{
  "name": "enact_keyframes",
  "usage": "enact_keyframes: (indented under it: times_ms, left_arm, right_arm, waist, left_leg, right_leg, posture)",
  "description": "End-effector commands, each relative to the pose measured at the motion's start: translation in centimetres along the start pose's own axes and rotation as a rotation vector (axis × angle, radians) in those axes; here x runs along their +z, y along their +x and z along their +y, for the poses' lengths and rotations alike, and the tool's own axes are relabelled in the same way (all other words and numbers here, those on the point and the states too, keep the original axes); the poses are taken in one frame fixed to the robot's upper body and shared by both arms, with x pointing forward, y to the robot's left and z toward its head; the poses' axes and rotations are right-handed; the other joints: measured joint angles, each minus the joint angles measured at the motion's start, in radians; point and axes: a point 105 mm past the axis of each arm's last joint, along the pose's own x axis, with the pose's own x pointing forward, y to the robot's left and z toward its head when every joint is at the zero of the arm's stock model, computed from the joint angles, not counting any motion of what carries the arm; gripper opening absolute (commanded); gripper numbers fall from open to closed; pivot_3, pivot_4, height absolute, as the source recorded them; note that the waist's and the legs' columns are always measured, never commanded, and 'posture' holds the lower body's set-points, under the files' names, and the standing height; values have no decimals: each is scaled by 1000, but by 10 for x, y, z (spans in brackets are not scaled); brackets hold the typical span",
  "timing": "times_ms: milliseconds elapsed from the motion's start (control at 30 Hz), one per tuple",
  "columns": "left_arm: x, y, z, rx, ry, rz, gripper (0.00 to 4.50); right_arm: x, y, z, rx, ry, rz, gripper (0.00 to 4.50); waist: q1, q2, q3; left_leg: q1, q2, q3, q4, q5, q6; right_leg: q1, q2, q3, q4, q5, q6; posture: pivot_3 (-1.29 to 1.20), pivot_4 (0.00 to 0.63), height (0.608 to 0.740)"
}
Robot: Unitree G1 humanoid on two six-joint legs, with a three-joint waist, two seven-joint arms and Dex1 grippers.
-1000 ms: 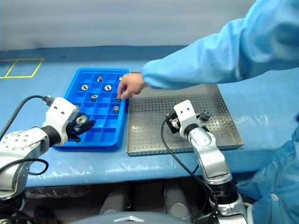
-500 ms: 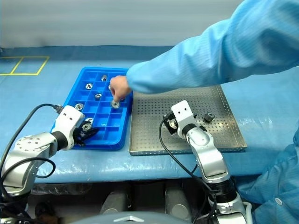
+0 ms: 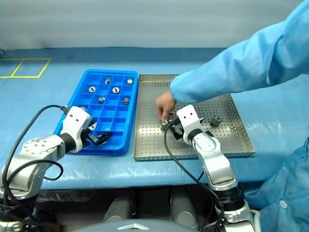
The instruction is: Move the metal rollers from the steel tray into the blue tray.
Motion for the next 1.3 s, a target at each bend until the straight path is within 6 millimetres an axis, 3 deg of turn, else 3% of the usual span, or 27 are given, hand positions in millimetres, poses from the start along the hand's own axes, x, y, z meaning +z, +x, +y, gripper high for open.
enact_keyframes:
  times_ms: [33, 233, 367, 433, 633, 833, 1067, 1300]
  left_arm:
    - [28, 1, -16, -76, 41, -141, 4489]
    - [35, 20, -46, -213, 44, -182, 4489]
    - [28, 30, -48, -227, 49, -157, 4489]
    - [27, 38, -47, -221, 23, -154, 4489]
    - [33, 61, -78, -356, 17, -160, 4489]
    - [46, 92, -89, -370, 23, -160, 4489]
    - [29, 134, -96, -336, 42, -31, 4489]
    - [24, 149, -104, -342, 42, -6, 4489]
  right_arm:
    - [12, -3, -6, -26, -10, -55, 4500]
    - [15, -4, 2, 29, 26, -61, 4500]
    - [17, 4, 14, 79, 123, -100, 4500]
    - [14, 7, 12, 49, 107, -91, 4500]
    - [15, 5, 1, -3, 109, -101, 4500]
    - [13, -6, -13, -77, 102, -98, 4500]
    - [10, -18, -22, -150, 77, -87, 4500]
    - [8, -21, -21, -163, 82, -82, 4500]
  waist:
    - [0, 0, 0]
    - [-3, 0, 0]
    - [-15, 0, 0]
    - [-16, 0, 0]
    - [-12, 0, 0]
    - [-24, 0, 0]
    - [-50, 1, -1]
    - [-85, 1, -1]
  left_leg:
    - [0, 0, 0, 0, 0, 0]
    - [0, 0, 0, 0, 0, 0]
    - [1, 0, 0, 1, 0, 0]
    - [1, 0, 0, 0, 0, 0]
    - [0, -1, 0, 2, 0, 0]
    - [0, -1, 0, 2, 0, 0]
    - [0, -1, 0, 2, 0, 0]
    - [0, -1, 0, 2, 0, 0]
  right_leg:
    - [0, 0, 0, 0, 0, 0]
    - [1, 0, 0, 0, 0, 0]
    - [1, 1, 0, 0, 0, 0]
    - [1, 1, 0, 1, 0, 0]
    - [1, 0, 1, 0, 1, 1]
    - [1, 1, 1, 1, 1, 1]
    - [1, 1, 2, 0, 1, 2]
    - [1, 1, 3, 0, 2, 3]
  posture:
    - [45, 150, 740]
    - [20, 150, 740]
    - [0, 150, 740]
    - [4, 150, 740]
    - [-28, 150, 740]
    - [-84, 150, 740]
    - [-144, 150, 740]
    - [-169, 150, 740]
